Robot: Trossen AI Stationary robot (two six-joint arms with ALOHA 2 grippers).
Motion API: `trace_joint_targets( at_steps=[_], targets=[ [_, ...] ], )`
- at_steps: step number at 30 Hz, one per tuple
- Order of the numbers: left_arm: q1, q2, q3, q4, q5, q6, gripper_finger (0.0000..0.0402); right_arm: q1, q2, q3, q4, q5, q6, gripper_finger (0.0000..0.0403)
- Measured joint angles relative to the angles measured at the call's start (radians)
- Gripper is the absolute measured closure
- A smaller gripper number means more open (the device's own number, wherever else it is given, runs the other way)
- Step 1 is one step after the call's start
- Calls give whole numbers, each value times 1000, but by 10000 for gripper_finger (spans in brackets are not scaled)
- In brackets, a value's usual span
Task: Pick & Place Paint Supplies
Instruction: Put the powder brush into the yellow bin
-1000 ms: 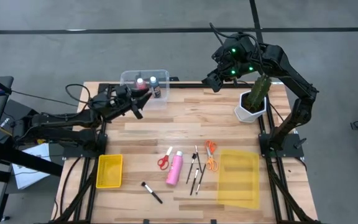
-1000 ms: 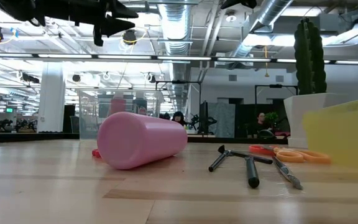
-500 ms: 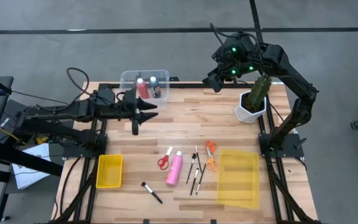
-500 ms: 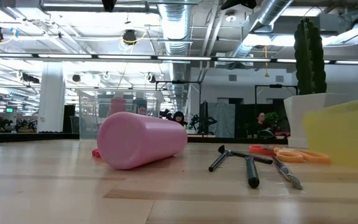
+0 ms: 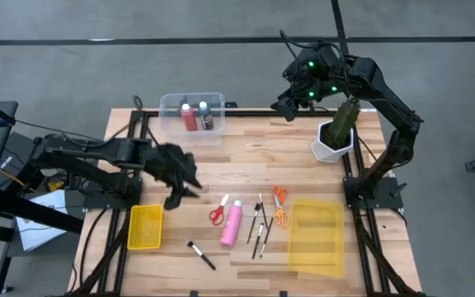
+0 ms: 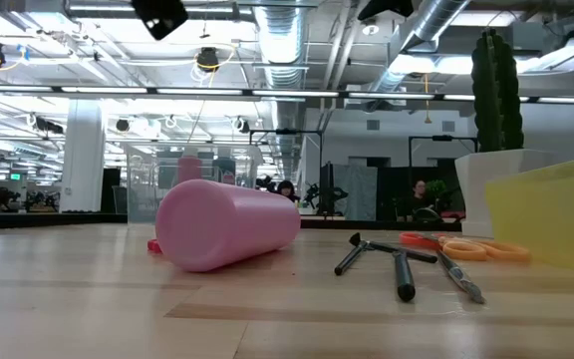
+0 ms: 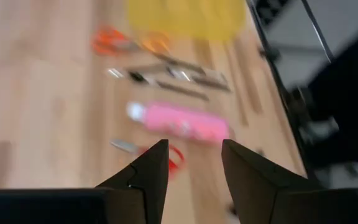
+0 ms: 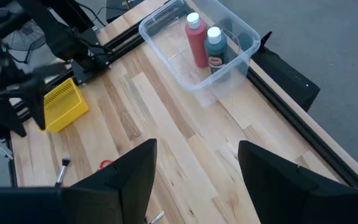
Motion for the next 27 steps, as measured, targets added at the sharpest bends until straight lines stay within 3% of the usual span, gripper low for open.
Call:
trace_joint_targets(
  at_steps=[7,13,19,27],
  targets=[
    [-128,77,-6,-37,4,-24,259,0,0,0,-20,0,-10,180],
    [-220,100,-101,-9,5,-99,259,-5,0,0,-24,0,-13,180],
    [-294,99,-214,86,0,-188,259,-5,0,0,-59,0,-28,180],
    [-359,99,-340,256,0,-167,259,-5,0,0,-64,-1,-28,180]
  ],
)
